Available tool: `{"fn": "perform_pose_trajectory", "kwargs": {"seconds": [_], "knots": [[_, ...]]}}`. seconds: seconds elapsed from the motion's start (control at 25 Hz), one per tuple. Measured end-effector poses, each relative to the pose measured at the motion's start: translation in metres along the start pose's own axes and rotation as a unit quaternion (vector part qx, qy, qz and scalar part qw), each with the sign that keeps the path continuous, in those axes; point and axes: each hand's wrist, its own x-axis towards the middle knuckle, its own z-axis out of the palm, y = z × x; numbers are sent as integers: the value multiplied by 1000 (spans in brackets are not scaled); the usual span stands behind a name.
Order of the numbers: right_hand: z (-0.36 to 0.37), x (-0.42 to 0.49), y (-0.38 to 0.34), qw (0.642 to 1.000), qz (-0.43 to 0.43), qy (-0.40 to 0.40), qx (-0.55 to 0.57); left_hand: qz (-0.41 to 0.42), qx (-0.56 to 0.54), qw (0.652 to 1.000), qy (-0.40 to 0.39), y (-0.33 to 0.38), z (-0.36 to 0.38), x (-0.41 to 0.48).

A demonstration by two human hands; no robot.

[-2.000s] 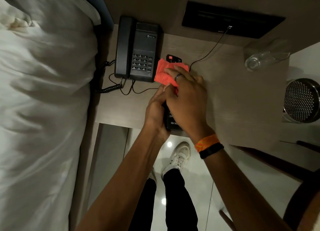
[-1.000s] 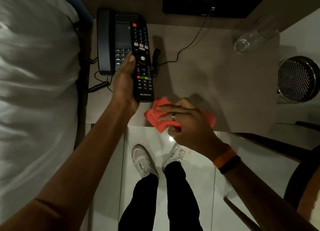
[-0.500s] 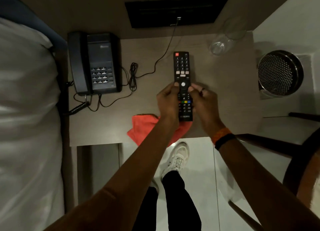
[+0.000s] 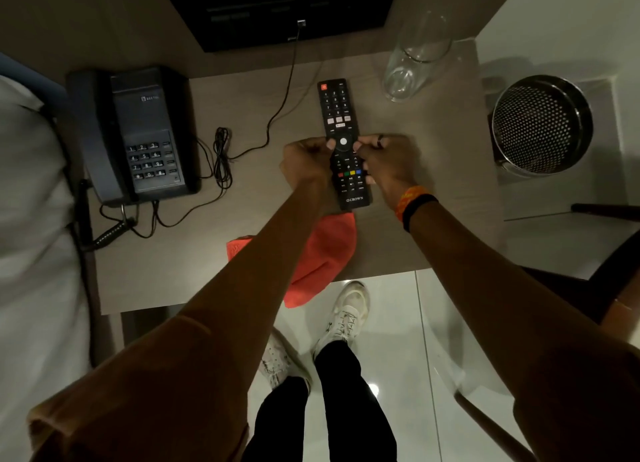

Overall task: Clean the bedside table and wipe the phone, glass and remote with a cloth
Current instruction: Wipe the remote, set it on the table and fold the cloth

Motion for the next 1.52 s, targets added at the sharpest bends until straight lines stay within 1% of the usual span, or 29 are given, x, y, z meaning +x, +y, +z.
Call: {"fn": "perform_pose_trajectory", "kwargs": {"seconds": [0.16, 0.32, 0.44, 0.48, 0.56, 0.64, 0.68, 0.72, 0.76, 0.8, 0.84, 0.88, 0.92, 0.96, 1.0, 1.04, 1.12, 1.16, 1.2, 1.28, 1.32, 1.4, 1.44, 1.48, 1.52], "knots": [[3, 1, -1, 996, -42, 58, -50, 37, 20, 999, 32, -3, 8, 2], [7, -2, -1, 989, -68, 80, -100, 53, 47, 996, 45, -2, 5, 2], [5, -3, 0, 982, -87, 85, -142, 65, 25, 997, 27, 2, -12, -2], [3, -7, 0, 983, -88, 87, -133, 82, 26, 996, 15, 1, -22, -6], [-1, -24, 3, 980, -104, 120, -122, 150, 85, 985, -10, -10, -54, -25], [-4, -54, 21, 962, -152, 173, -147, 239, 198, 951, -23, -32, -100, -48], [-3, -72, 34, 957, -167, 178, -159, 270, 253, 928, -32, -43, -125, -58], [-1, -92, 47, 959, -177, 146, -167, 290, 308, 904, -55, -57, -150, -66], [5, -114, 62, 962, -192, 81, -176, 295, 366, 877, -99, -69, -171, -73], [12, -134, 77, 957, -211, 1, -198, 289, 427, 843, -153, -82, -186, -77], [19, -151, 91, 943, -228, -67, -233, 285, 487, 803, -192, -93, -194, -80], [26, -163, 103, 926, -238, -110, -270, 294, 531, 768, -206, -104, -197, -83], [31, -171, 112, 912, -247, -127, -304, 307, 557, 746, -197, -112, -196, -86], [34, -177, 118, 905, -254, -121, -318, 318, 562, 741, -182, -115, -194, -87], [35, -181, 121, 911, -259, -107, -302, 326, 555, 745, -177, -114, -192, -89], [32, -184, 122, 931, -247, -93, -252, 338, 531, 753, -193, -112, -191, -90], [14, -192, 118, 977, -170, -68, -107, 325, 459, 787, -254, -101, -187, -101], [-1, -198, 117, 990, -124, -49, -55, 308, 428, 802, -281, -93, -182, -111], [-19, -206, 117, 995, -90, -28, -26, 289, 406, 814, -298, -86, -174, -121], [-65, -226, 123, 999, -50, 8, 21, 268, 386, 824, -315, -71, -145, -150], [-90, -235, 123, 998, -26, 16, 60, 257, 366, 828, -339, -60, -127, -167], [-142, -256, 119, 983, 28, 35, 178, 209, 308, 821, -432, -39, -81, -202], [-170, -266, 120, 971, 49, 46, 230, 188, 292, 804, -482, -30, -52, -220], [-200, -276, 125, 958, 65, 65, 272, 181, 283, 776, -534, -22, -19, -240], [-228, -285, 130, 944, 74, 88, 308, 192, 282, 739, -580, -17, 12, -259]]}}
